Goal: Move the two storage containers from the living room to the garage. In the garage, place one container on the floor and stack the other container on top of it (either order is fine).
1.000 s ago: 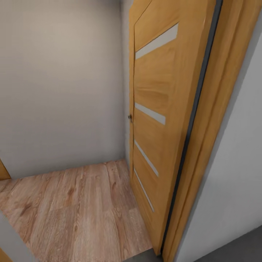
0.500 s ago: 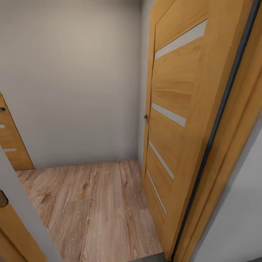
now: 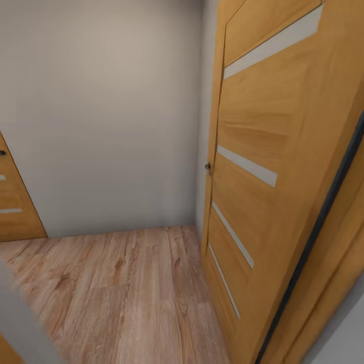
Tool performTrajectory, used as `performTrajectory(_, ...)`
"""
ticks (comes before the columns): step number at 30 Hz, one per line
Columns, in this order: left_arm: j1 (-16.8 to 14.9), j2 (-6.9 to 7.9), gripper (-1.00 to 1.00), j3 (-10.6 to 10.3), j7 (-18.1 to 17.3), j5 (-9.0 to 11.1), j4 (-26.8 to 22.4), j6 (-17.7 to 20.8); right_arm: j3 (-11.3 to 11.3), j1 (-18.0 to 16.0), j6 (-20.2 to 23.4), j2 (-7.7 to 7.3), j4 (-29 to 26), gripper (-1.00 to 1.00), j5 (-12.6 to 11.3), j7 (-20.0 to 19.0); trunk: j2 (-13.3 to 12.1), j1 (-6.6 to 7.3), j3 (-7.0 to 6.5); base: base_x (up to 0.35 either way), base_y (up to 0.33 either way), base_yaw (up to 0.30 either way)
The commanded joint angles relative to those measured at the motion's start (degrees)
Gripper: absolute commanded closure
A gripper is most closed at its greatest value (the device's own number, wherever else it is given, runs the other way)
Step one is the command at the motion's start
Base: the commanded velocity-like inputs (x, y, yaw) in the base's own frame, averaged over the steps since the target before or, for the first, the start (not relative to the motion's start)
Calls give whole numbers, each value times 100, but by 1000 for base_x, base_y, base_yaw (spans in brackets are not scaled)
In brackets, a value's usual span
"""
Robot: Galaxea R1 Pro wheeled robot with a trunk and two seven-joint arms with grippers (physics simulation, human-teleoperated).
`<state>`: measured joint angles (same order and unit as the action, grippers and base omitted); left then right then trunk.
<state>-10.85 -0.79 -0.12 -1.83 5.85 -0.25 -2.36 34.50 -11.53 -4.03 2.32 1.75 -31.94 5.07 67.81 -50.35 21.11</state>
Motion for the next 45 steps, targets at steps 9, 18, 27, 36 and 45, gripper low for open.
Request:
performTrajectory(9,-5,6,-100,3,-19,80,7,-21,48,-7,-7,13,18,-100,-50,5,3,-3,6,183,0,76)
performTrajectory(18,-4,0,-100,4,-19,76,7,-19,48,-7,-31,6,18,-100,-50,3,3,-3,6,69,0,137)
performTrajectory(27,-5,0,-100,4,-19,73,7,-18,48,-7,-36,5,18,-100,-50,3,3,-3,6,256,0,4)
performTrajectory(36,-5,3,-100,20,-11,83,6,-18,45,-7,-28,2,18,-100,-58,9,3,-3,6,22,0,21)
performTrajectory(45,-4,18,-100,38,-10,90,-1,-18,48,-7,-45,-3,18,-100,-58,3,3,-3,6,12,0,165)
